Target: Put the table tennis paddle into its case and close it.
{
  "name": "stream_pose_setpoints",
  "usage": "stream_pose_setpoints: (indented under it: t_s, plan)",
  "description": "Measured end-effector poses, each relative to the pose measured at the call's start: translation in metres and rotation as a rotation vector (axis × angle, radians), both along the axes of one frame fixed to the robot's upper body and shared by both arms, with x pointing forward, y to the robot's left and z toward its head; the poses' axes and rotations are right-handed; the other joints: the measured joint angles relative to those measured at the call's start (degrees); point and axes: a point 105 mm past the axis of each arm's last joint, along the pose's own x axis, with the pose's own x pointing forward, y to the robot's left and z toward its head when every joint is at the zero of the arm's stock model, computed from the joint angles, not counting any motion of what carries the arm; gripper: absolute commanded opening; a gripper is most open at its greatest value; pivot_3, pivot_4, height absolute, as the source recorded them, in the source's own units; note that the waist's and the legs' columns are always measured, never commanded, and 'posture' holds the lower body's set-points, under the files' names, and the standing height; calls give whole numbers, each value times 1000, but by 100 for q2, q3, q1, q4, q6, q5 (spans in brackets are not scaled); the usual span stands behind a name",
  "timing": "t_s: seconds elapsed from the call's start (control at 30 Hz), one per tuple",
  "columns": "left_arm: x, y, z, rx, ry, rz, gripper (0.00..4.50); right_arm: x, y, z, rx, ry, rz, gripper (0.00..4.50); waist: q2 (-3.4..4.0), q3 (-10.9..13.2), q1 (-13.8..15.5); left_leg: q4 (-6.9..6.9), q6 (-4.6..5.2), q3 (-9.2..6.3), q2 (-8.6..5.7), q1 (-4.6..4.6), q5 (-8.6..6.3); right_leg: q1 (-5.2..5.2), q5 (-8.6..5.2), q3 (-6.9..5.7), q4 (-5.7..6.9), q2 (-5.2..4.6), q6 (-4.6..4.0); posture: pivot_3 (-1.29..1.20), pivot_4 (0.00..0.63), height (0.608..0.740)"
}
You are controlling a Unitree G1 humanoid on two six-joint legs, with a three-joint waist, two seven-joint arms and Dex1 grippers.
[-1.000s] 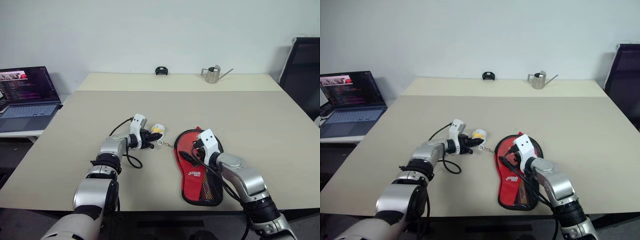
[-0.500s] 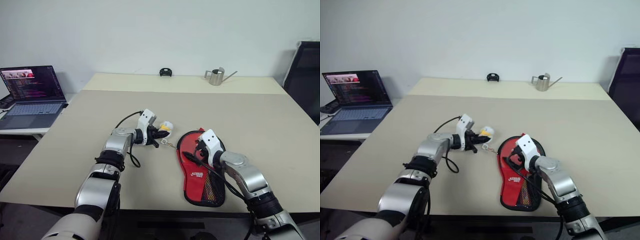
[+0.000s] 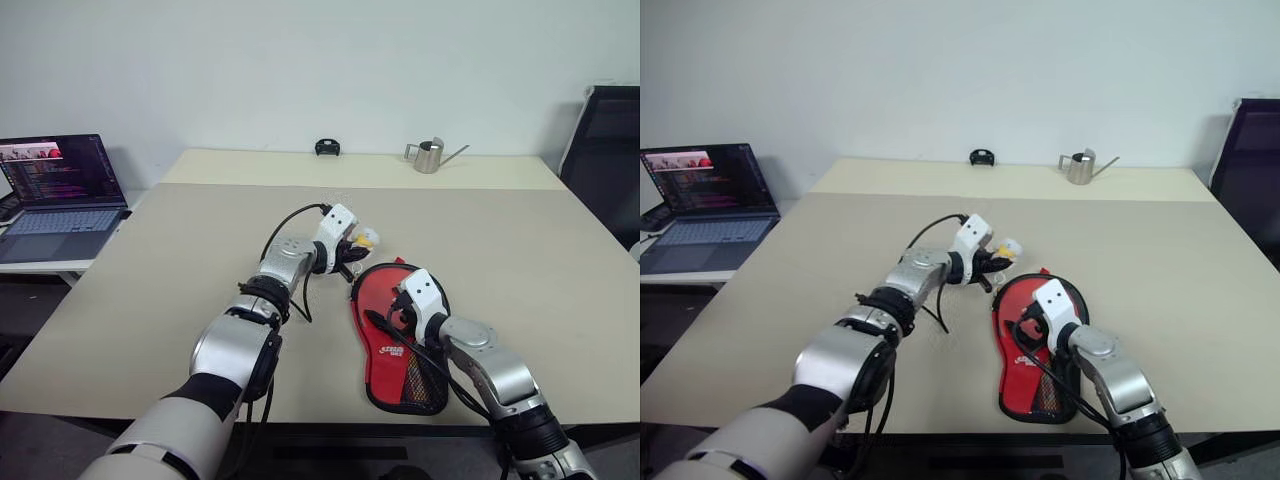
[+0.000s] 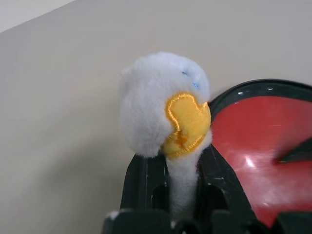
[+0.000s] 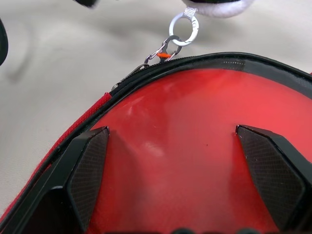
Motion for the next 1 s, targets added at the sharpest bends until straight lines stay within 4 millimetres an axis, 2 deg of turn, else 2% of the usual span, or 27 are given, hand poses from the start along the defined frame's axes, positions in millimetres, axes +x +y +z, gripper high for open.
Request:
stream_pose_setpoints:
  t_s: [0.3, 0.53, 0.83, 1.0]
  plan:
    - [11, 11, -10, 80, -40, 154, 179, -5, 0, 0, 1, 6, -25, 4500, -2, 0, 3, 0, 0, 0, 0, -1, 0, 0, 0, -2, -1, 0, 1, 0, 150, 740]
    - [19, 9, 8, 114, -115, 210, 179, -10, -1, 0, -3, 15, -34, 4500, -3, 0, 5, -3, 0, -1, 0, -2, 0, 0, -1, -4, -5, 0, 2, 0, 150, 740]
    - [18, -8, 11, 176, -176, 187, 179, -24, -7, 1, -13, 17, -69, 4500, -2, 0, 24, -9, -1, -7, 0, -16, -1, 0, 0, -12, -33, 0, 3, 0, 150, 740]
    - [15, -32, 18, 180, -219, 156, 179, -33, -11, 2, -16, 22, -109, 4500, -3, 0, 91, -9, 4, -8, -3, -32, -5, -7, -5, -16, -45, -2, 11, 0, 150, 740]
